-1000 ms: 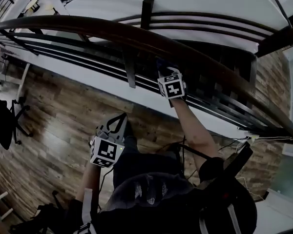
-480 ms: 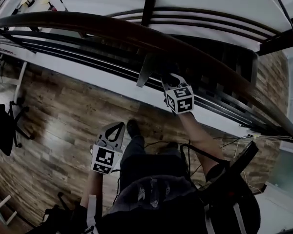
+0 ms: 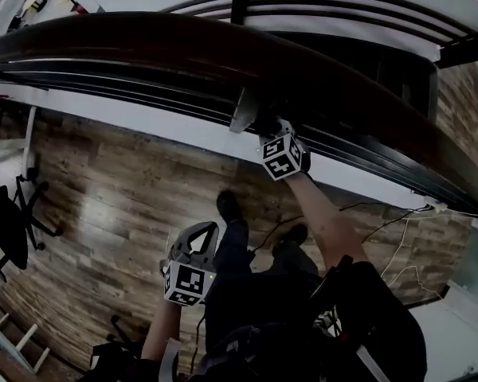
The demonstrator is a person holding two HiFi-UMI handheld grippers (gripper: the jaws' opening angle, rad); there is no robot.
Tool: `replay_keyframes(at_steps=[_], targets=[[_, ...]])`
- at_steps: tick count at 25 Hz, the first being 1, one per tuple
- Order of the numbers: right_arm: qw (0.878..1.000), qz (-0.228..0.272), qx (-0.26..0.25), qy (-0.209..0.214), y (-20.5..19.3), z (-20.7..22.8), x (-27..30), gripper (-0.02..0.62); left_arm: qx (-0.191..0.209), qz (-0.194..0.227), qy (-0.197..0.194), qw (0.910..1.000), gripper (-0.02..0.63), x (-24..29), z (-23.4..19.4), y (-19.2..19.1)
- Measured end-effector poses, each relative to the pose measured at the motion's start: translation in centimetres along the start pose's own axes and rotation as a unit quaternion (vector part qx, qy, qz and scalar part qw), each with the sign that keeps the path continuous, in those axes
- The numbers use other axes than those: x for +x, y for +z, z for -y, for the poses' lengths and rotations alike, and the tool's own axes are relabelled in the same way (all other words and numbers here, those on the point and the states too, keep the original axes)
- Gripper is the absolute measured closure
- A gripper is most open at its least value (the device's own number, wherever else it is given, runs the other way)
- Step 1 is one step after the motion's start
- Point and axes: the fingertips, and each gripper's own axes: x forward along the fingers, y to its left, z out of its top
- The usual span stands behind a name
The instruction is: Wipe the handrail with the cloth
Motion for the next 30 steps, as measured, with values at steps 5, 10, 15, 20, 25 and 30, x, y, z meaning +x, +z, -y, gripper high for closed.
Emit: replay_keyframes(at_steps=[5, 10, 15, 20, 25, 30], targets=[[0.999, -0.015, 0.008, 0.045, 0.7, -0.2, 0.7, 0.554, -0.006, -0.038, -0.009, 0.9992, 0.598, 1.2, -0.1, -3.0], [0.998, -0.042, 0.014, 0.049, -1.3, 1.2, -0.4, 0.554, 0.019, -0.034, -0.028, 0.9988, 0.598, 2.9, 1.7, -0.4], [0.999, -0.048, 0.016, 0.018, -7.2, 5.1, -3.9, 0.555, 0.067, -0.035, -0.052, 0.9958, 0.598, 5.8, 5.7, 2.7], [0.998, -0.051, 0.036, -0.012, -15.6, 9.6, -9.2, 0.555, 0.112, -0.041, -0.071, 0.9903, 0.598, 8.7, 13.1, 5.0], [0.997, -0.05, 0.061, -0.028, -23.9, 15.5, -14.6, 0.555, 0.138, -0.035, -0.076, 0.987, 0.598, 13.1, 22.6, 9.1], [0.995, -0.064, 0.071, -0.042, -30.5, 19.2, -19.6, 0.554, 0.16, -0.024, -0.09, 0.9827, 0.598, 18.5, 29.4, 12.8]])
